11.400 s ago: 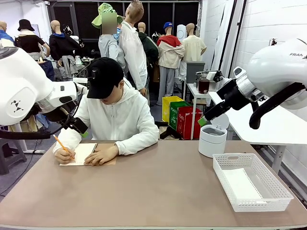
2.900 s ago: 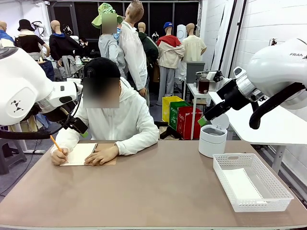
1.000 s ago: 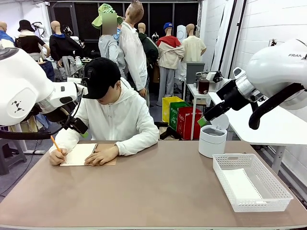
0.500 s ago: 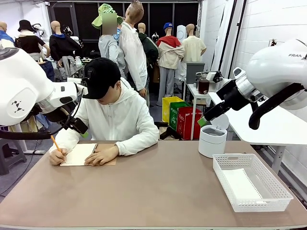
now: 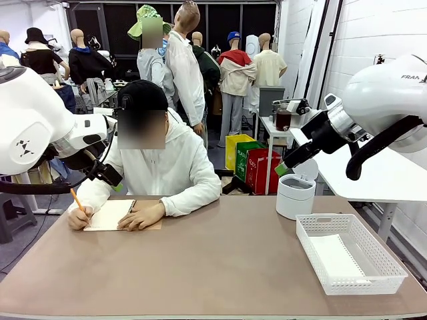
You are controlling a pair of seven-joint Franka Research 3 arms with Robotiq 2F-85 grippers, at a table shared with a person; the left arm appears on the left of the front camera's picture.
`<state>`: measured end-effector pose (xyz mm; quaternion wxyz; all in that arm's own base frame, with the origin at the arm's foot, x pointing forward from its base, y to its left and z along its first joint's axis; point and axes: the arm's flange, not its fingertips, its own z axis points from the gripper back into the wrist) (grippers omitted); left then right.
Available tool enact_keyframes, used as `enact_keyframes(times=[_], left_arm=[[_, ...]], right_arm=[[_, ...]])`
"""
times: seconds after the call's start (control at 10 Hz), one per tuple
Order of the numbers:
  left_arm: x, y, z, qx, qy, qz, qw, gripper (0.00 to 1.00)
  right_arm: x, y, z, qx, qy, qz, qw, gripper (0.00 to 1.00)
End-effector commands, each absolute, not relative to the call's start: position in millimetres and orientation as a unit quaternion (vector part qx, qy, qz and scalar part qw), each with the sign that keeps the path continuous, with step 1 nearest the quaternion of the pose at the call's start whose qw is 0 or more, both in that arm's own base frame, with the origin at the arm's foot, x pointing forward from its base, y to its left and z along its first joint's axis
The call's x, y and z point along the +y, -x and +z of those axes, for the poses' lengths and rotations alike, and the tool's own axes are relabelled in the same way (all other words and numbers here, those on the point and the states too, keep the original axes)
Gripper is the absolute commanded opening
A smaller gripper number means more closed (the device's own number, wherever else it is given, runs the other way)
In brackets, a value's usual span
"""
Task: Sort the paper based on its condition.
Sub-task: If a person hands you a paper, place it in the Organizing basket , and if it's crumpled, put it in the Trash can.
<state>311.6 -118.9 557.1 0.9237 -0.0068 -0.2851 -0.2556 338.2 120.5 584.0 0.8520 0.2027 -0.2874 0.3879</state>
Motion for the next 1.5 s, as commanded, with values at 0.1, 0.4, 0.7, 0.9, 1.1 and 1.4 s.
enact_keyframes(times=[0.1,0.4,0.7,0.9,1.1,1.4], left_arm=[[-118.0,-312.0,557.2,-0.287,0.011,-0.254,0.923,1.0],[-118.0,-312.0,557.2,-0.287,0.011,-0.254,0.923,1.0],[-118.0,-312.0,557.2,-0.287,0.011,-0.254,0.923,1.0],[-118.0,-312.0,557.2,-0.287,0.011,-0.254,0.923,1.0],[-118.0,-312.0,557.2,-0.287,0.011,-0.254,0.923,1.0],[-118.0,-312.0,557.2,-0.287,0.011,-0.254,0.923,1.0]], right_arm=[[123.6,-337.8,584.4,-0.292,-0.2,0.38,0.855,1.0],[123.6,-337.8,584.4,-0.292,-0.2,0.38,0.855,1.0],[123.6,-337.8,584.4,-0.292,-0.2,0.38,0.855,1.0],[123.6,-337.8,584.4,-0.292,-0.2,0.38,0.855,1.0],[123.6,-337.8,584.4,-0.292,-0.2,0.38,0.855,1.0],[123.6,-337.8,584.4,-0.292,-0.2,0.38,0.855,1.0]])
